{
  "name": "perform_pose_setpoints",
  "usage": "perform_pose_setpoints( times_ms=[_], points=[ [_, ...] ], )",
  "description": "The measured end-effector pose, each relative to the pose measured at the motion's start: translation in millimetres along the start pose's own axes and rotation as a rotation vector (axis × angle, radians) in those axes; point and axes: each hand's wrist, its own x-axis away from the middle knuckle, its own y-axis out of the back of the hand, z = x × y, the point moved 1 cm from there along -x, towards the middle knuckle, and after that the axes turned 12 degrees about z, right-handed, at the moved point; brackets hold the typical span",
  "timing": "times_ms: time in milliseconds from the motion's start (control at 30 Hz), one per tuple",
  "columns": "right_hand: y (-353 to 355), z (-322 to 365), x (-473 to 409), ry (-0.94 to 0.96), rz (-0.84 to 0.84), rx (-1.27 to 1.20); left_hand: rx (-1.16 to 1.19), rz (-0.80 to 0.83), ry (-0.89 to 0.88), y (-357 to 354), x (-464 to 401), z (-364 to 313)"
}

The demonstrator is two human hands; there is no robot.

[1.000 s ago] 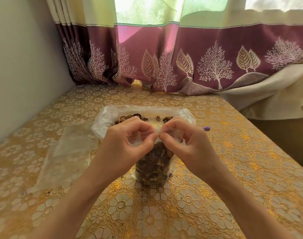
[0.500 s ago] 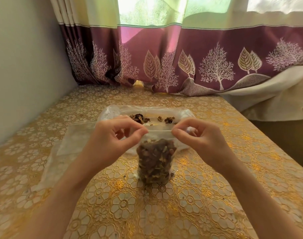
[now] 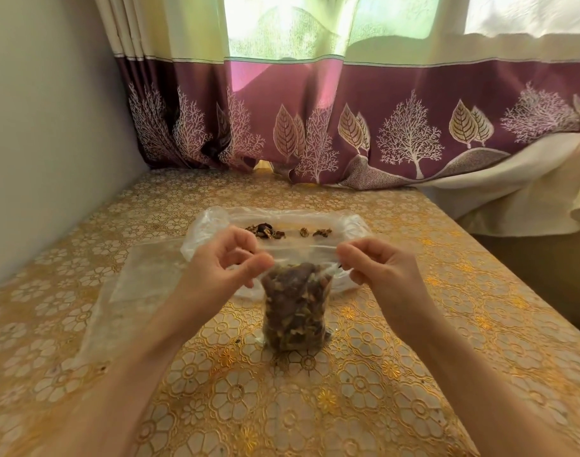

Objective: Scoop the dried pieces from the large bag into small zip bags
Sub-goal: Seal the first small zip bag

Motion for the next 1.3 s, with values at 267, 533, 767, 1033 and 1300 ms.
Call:
perform_pose_setpoints(
  times_ms=[267, 533, 767, 1033, 1300],
  points=[
    [-26, -24, 4, -0.104, -0.05, -0.011, 0.024, 0.168, 0.205, -4, 0, 20],
    [-48, -17, 11, 0.073, 0.035, 0.553, 0.335, -0.017, 0.053, -14, -3, 13],
    [-21, 0, 2, 0.342, -0.277, 0.747, -0.366, 0.027, -0.085, -25, -4, 16],
    [71, -18, -21, 0.064, -0.733, 0.741, -1.043, 0.053, -0.004, -13, -5, 58],
    [107, -63, -23, -0.315, -0.617, 0.871, -1.036, 0.087, 0.019, -16, -7, 63]
  ],
)
